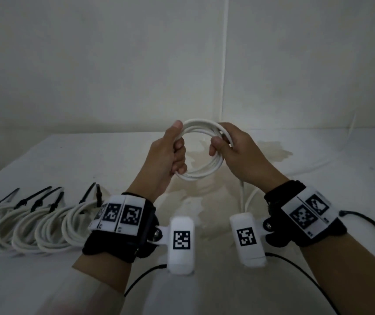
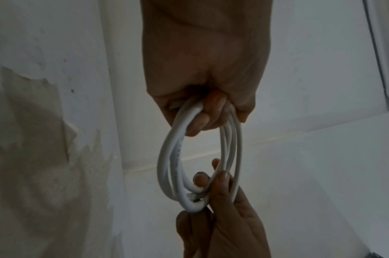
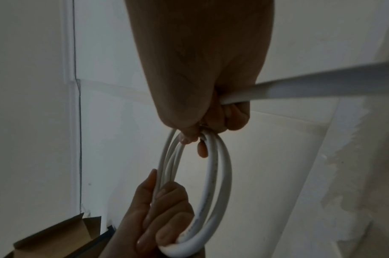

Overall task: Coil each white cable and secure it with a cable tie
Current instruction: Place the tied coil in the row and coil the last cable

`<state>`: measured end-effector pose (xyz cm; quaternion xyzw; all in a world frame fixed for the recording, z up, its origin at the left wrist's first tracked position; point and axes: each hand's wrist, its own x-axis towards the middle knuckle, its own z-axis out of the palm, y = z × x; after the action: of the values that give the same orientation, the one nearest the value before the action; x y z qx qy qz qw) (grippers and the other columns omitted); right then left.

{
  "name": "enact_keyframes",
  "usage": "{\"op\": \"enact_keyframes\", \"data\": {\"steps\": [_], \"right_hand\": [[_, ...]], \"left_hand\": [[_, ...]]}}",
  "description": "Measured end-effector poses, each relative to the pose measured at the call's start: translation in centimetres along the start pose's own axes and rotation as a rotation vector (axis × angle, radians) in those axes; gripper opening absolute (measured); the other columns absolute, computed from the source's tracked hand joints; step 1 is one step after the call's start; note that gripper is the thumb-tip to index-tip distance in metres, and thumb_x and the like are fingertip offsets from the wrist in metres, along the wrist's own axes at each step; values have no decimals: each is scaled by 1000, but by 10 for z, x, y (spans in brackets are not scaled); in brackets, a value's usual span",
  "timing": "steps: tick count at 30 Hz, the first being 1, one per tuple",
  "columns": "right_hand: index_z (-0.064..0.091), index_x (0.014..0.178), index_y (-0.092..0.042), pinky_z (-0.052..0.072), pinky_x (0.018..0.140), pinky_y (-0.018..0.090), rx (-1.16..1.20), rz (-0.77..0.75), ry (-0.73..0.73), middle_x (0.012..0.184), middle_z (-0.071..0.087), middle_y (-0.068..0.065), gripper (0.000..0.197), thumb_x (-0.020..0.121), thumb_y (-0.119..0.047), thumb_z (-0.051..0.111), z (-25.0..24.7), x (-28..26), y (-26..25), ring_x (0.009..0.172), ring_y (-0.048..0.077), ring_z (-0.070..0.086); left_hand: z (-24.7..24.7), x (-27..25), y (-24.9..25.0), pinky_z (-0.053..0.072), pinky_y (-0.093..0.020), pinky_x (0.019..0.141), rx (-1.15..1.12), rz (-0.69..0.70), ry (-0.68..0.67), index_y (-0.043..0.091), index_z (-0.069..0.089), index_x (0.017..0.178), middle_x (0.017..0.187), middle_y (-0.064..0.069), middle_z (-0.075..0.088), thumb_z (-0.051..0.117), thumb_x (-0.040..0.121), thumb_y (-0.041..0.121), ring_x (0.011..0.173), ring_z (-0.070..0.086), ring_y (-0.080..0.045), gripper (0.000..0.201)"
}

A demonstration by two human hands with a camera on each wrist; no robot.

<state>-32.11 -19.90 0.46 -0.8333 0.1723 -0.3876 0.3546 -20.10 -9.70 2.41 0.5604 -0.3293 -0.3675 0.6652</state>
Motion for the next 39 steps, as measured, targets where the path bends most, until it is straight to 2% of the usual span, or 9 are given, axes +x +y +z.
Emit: {"op": "enact_keyframes", "data": {"steps": [5,9,14,19,24,26,30,35,39], "right_hand": [[53,116,-16,37,60,9,-147,-33,-34,72,58,-15,22,97,-15,42,-9,-3,16,64,0,50],[54,117,-18,38,61,11,-132,-17,-46,73,58,-14,23,97,-14,43,-15,-5,31,65,3,50],[53,110,-21,38,63,7,-63,-49,-2,72,58,-14,21,92,-19,42,-13,-6,43,65,-3,52],[54,101,-22,39,62,8,-13,-23,42,71,58,-11,15,91,-21,43,-14,-7,50,64,0,53],[52,115,-26,43,64,7,80,82,84,82,58,-17,23,92,-22,53,-12,-7,45,74,-10,57],[50,115,-27,39,58,6,90,71,78,80,55,-17,25,92,-19,52,-13,-7,41,67,-13,55],[50,113,-31,40,60,7,71,101,51,83,56,-15,24,91,-21,53,-18,-7,38,62,-6,55],[57,82,-29,36,48,6,90,119,160,59,58,-7,17,87,-13,60,-39,-2,32,47,0,53],[58,85,-30,38,45,12,92,146,62,56,58,-5,14,89,-16,56,-48,-7,24,40,6,44]], "left_hand": [[3,5,-14,33,-17,39,-31,-63,-75,16,36,61,39,8,24,38,95,44,32,22,-7,44],[9,9,-24,38,-18,42,-53,-91,-129,15,38,62,38,7,28,35,96,41,32,26,-7,43],[18,20,-31,27,-16,35,-97,-97,-64,16,34,60,37,8,25,39,95,39,29,20,-6,43],[27,26,-36,23,-16,34,-121,-90,-22,17,32,57,37,8,24,42,94,37,29,18,-6,43],[20,26,-31,19,-15,33,-233,-73,44,17,31,57,36,8,23,44,93,33,28,17,-5,42],[18,25,-27,19,-15,32,-267,-53,61,17,31,57,35,8,23,44,93,32,27,17,-5,41],[12,25,-22,20,-16,32,-296,-40,54,17,31,57,35,8,22,43,93,36,27,18,-5,42],[5,21,-14,20,-15,32,-235,-21,33,18,30,57,37,8,22,43,93,38,28,17,-5,43],[-3,14,-3,20,-14,30,-319,27,76,18,29,57,35,8,21,42,94,38,26,17,-4,43]]}}
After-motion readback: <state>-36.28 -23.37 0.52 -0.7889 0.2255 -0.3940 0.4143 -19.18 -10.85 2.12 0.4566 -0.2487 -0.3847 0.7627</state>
